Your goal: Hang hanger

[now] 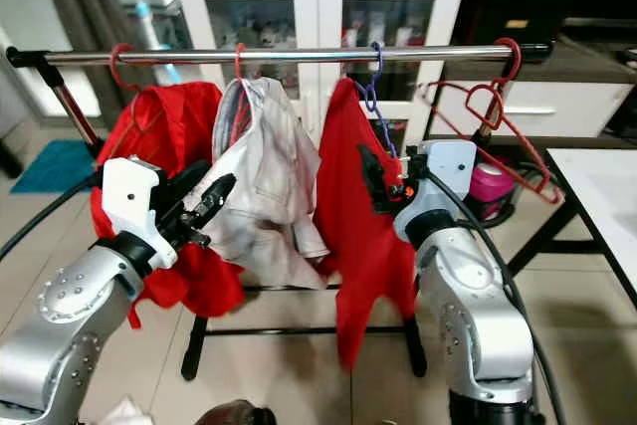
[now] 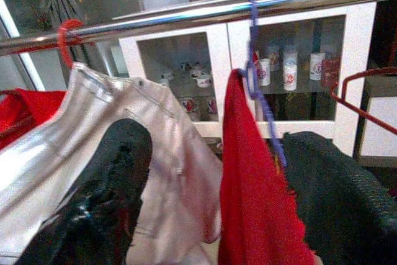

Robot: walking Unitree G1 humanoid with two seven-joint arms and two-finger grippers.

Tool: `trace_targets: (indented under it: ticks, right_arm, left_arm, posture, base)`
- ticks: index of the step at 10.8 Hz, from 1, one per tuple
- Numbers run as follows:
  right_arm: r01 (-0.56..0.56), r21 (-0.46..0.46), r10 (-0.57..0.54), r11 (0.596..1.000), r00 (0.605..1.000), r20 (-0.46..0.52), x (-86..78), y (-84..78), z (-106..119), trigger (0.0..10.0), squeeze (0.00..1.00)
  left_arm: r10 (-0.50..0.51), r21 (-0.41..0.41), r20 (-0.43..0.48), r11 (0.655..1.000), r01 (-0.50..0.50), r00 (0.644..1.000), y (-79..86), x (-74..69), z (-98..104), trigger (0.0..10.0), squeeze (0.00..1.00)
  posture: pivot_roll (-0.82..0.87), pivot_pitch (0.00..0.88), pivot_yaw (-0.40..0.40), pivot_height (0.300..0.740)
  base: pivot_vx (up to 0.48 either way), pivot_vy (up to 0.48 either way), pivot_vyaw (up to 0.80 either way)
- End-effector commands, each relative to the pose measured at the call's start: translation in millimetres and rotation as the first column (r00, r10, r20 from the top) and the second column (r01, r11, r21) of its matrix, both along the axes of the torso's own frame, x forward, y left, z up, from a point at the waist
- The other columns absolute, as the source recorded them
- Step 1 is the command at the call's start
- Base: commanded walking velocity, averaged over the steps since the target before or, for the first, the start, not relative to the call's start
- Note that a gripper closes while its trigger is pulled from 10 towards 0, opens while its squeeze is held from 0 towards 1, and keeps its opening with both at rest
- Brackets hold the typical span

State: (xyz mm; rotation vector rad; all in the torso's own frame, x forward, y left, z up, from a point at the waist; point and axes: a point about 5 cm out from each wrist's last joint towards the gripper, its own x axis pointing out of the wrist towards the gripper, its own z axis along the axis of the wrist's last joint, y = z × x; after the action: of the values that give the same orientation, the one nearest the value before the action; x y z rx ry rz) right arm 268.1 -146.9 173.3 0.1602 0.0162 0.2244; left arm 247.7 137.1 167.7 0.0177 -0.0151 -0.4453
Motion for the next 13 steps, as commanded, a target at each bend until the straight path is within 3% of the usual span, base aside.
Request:
trace_targets:
  ticks: [1,4,9,11,13]
  right_arm:
    - [-0.024,0.017,0.024,1.0,1.0,0.018,-2.5,4.7,5.0,10.0,1.0]
    - [-0.099,0.064,0.101,0.993,0.995,-0.017,-8.4,16.9,-4.1,10.0,1.0]
    - [-0.153,0.072,0.155,0.986,0.988,-0.018,-9.9,24.6,-5.9,10.0,1.0]
    - [-0.19,0.076,0.191,0.979,0.982,-0.006,-11.2,31.1,-3.7,10.0,1.0]
    - [-0.157,0.049,0.156,0.986,0.988,0.019,-7.9,29.7,0.4,10.0,1.0]
  left_arm:
    - [0.022,0.014,0.002,1.0,-0.022,1.0,3.6,0.1,-1.0,10.0,0.0]
    - [0.033,0.007,-0.001,0.999,-0.033,0.999,3.9,-1.6,-3.4,10.0,0.0]
    - [0.055,0.032,0.011,0.998,-0.055,0.998,6.1,-0.6,-5.7,10.0,0.0]
    - [0.06,0.028,0.016,0.998,-0.06,0.998,7.6,-2.3,-4.9,10.0,0.0]
    - [0.064,0.034,0.018,0.997,-0.064,0.998,9.1,-2.8,-4.9,10.0,0.0]
  posture:
    - [0.0,0.0,0.065,0.74]
    - [0.0,0.0,0.061,0.74]
    - [0.01,0.0,0.063,0.74]
    - [0.01,0.0,0.056,0.74]
    - [0.02,0.0,0.056,0.74]
  base:
    - [0.0,0.386,0.0]
    - [0.0,0.22,0.0]
    - [0.0,0.0,0.75]
    - [0.294,0.0,0.73]
    - [0.321,0.0,0.35]
